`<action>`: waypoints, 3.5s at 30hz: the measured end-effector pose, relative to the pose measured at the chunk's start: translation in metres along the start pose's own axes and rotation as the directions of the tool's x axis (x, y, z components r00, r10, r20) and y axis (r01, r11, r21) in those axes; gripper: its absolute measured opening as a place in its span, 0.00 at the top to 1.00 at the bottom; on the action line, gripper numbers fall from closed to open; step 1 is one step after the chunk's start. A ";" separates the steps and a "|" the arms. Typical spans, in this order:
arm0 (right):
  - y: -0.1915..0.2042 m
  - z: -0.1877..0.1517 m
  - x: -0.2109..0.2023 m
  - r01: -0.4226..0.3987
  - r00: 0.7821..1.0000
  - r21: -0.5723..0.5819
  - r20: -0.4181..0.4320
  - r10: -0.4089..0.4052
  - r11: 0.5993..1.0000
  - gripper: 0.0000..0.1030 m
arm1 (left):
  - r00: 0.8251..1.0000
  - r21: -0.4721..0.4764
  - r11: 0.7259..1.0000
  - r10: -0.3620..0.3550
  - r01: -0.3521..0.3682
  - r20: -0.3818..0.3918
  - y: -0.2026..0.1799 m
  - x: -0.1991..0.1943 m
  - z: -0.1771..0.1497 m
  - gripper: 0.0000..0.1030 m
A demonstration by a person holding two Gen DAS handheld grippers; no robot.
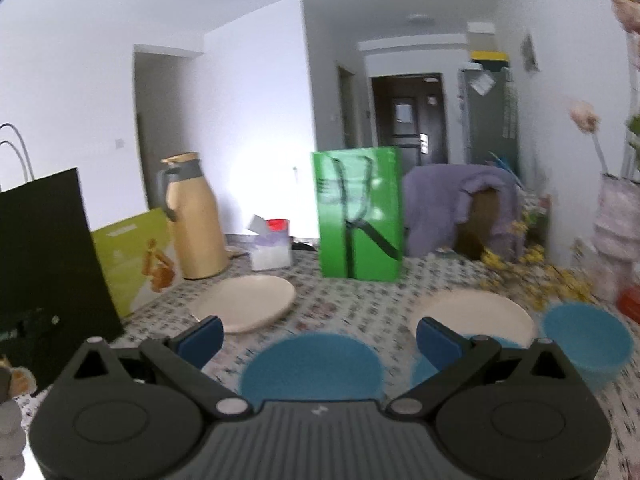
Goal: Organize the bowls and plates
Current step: 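Move both tools past the bowls toward the cream plate by the thermos, then close the right gripper on the plate rim while the left gripper grips it too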
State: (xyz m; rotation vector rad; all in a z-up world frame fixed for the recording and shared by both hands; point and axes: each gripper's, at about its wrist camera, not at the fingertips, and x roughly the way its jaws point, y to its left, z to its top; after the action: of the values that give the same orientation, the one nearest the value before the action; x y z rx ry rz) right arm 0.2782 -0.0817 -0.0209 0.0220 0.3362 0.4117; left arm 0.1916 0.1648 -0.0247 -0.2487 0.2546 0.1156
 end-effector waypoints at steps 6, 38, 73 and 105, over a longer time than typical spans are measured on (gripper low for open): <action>0.021 0.028 0.026 -0.061 0.998 -0.020 -0.008 0.061 0.998 0.00 | 0.997 0.007 0.998 0.059 -0.059 0.056 0.004 0.008 0.025 0.00; 0.028 0.079 0.221 0.042 0.988 0.057 -0.152 -0.033 0.997 0.00 | 0.978 -0.126 0.970 0.207 -0.209 -0.027 0.038 0.155 0.091 0.00; 0.061 0.073 0.324 0.080 0.958 0.008 -0.278 -0.075 0.997 0.00 | 0.948 -0.132 0.954 0.237 -0.268 -0.212 0.094 0.263 0.033 0.00; 0.055 0.028 0.416 0.117 0.817 -0.019 -0.566 -0.107 0.993 0.58 | 0.921 -0.074 0.965 0.216 -0.252 -0.323 0.094 0.307 -0.003 0.33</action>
State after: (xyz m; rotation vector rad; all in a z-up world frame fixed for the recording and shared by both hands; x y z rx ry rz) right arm 0.6243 0.1350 -0.1206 -0.1074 0.9303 0.2900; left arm 0.4719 0.2798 -0.1298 -0.3507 0.5958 0.3308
